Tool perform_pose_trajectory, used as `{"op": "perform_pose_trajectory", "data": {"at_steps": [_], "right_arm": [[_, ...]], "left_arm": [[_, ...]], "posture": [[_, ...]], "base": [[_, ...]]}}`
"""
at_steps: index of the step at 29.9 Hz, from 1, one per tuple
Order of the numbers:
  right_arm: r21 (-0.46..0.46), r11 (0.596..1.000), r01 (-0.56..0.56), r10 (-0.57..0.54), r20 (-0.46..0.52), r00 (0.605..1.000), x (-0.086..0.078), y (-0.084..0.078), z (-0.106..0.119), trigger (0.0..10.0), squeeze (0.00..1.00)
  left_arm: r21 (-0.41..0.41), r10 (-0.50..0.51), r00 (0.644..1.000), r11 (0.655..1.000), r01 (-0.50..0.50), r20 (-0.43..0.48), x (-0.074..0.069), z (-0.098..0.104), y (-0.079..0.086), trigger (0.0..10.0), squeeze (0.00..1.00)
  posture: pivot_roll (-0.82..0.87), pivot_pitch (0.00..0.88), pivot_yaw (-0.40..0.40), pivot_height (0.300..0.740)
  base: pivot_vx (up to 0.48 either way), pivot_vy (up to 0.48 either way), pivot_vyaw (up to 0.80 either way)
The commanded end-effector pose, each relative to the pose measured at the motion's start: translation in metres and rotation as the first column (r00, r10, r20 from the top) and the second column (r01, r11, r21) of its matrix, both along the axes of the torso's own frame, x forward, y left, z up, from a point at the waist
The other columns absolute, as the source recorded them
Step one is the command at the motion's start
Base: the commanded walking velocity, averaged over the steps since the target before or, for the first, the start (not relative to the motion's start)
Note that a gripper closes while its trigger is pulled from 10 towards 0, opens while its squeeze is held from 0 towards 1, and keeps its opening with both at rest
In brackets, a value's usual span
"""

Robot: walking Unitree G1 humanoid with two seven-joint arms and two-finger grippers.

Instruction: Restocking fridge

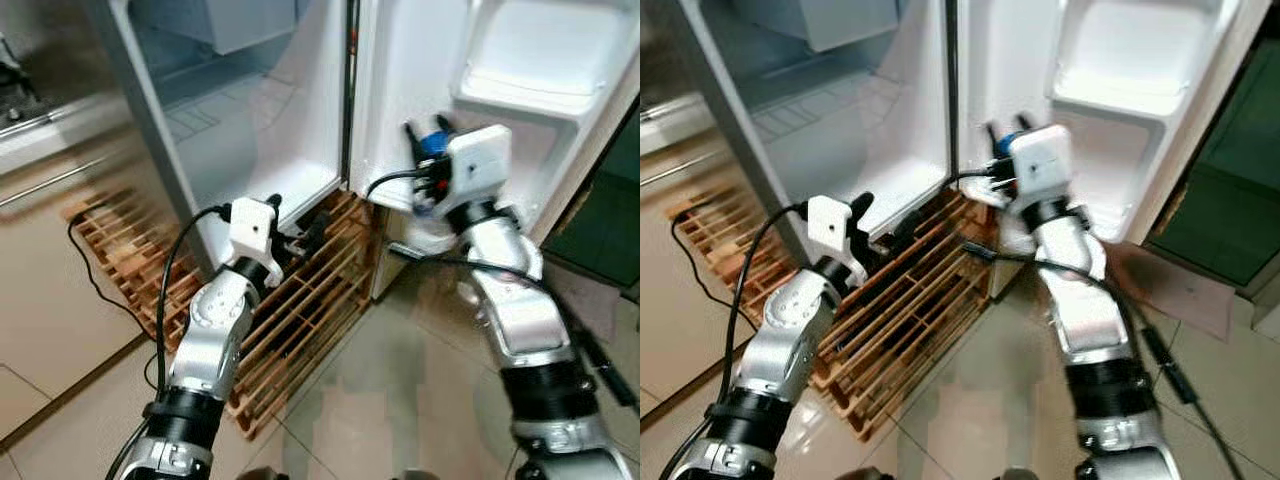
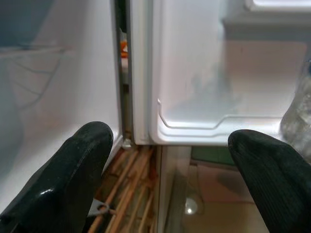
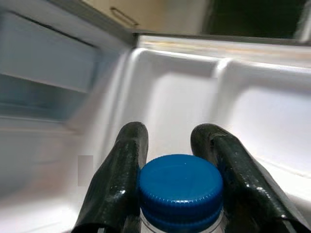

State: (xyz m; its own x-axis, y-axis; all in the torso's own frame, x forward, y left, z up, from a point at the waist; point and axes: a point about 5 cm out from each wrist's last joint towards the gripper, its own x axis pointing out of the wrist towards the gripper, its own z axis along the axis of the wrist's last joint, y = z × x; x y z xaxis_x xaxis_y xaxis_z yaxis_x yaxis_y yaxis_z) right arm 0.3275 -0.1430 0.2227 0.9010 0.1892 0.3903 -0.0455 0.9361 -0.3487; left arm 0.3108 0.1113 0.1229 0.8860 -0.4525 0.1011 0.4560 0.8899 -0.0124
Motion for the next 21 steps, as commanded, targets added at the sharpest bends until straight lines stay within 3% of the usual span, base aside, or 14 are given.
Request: {"op": "perform_pose_trajectory", "data": {"at_steps": [1, 16, 21], "right_arm": [[-0.023, 1.0, -0.018, 0.02, 0.092, 0.996, 0.001, 0.006, 0.017, 10.0, 0.0], [-0.041, 0.997, -0.061, 0.067, 0.167, 0.984, 0.012, 0.016, 0.031, 10.0, 0.0], [-0.024, 0.994, -0.107, 0.11, 0.185, 0.976, 0.012, 0.024, 0.034, 10.0, 0.0]], "left_arm": [[0.001, -0.019, 0.999, 1.0, 0.019, 0.036, 0.0, 0.008, -0.004, 10.0, 0.0], [-0.018, -0.04, 0.998, 0.999, 0.041, 0.044, -0.003, 0.01, -0.012, 10.0, 0.0], [-0.026, -0.027, 0.999, 0.999, 0.028, 0.031, -0.001, 0.009, -0.012, 10.0, 0.0]], "posture": [[-0.11, 0.0, 0.044, 0.724], [-0.1, 0.0, 0.046, 0.724], [-0.1, 0.0, 0.047, 0.724]], "base": [[0.48, 0.0, 0.0], [0.469, 0.0, 0.0], [0.0, 0.0, 0.0]]}}
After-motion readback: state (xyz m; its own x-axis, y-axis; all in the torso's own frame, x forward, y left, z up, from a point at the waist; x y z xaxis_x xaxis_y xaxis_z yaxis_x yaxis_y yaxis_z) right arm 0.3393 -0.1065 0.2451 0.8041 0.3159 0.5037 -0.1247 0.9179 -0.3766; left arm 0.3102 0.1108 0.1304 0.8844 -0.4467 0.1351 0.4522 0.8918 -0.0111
